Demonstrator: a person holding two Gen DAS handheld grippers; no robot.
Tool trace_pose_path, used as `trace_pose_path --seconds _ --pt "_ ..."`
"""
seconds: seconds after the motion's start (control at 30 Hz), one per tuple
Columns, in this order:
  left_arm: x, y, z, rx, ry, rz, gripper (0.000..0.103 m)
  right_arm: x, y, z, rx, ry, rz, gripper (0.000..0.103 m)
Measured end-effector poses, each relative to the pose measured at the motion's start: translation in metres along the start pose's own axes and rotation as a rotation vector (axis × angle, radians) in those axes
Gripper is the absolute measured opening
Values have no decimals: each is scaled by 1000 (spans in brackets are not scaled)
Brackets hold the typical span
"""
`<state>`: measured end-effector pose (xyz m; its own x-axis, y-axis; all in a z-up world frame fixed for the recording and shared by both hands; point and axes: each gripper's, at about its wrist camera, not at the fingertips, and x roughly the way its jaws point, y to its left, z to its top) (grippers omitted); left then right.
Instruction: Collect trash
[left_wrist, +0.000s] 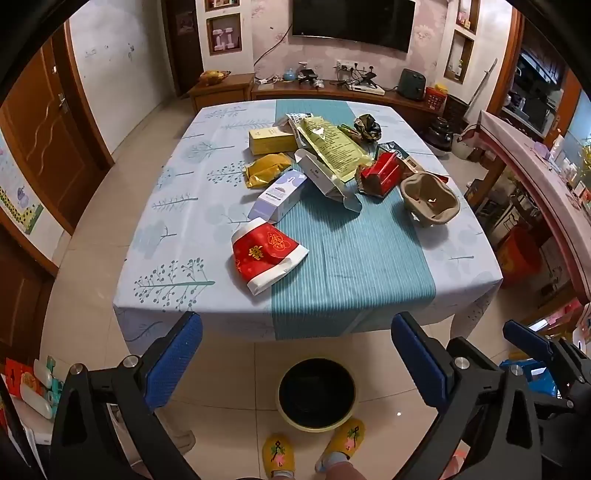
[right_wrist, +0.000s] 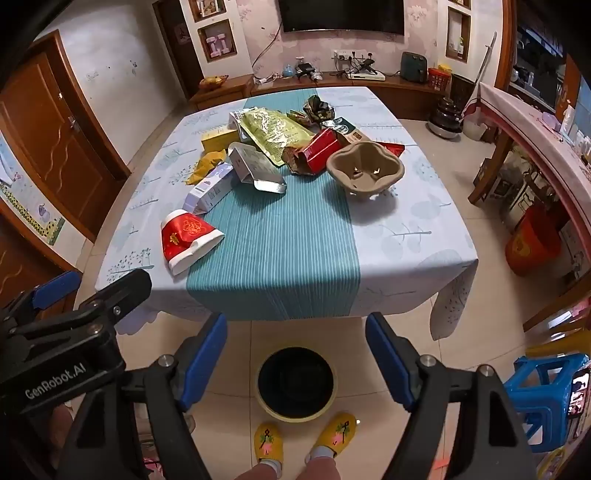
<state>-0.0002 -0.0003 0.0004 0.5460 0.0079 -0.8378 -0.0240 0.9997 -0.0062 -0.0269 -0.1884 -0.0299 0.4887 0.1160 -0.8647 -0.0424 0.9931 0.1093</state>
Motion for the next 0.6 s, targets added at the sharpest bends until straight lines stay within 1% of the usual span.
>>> trace_pose_path --seconds 0.33,0.47,0.53,0.6 --pt "-3 2 -1 -11 0 -18 101 -5 -4 -2 30 -10 -5 78" --pt "-6 4 -2 -14 0 -12 101 -11 -5 -2 34 -8 -9 78" --pt "-6 5 -4 -10 5 -5 101 -6 -7 -2 35 -7 -9 78" --pt "0 11 -5 -17 17 -6 101 -8 -8 -3 37 -12 -12 78"
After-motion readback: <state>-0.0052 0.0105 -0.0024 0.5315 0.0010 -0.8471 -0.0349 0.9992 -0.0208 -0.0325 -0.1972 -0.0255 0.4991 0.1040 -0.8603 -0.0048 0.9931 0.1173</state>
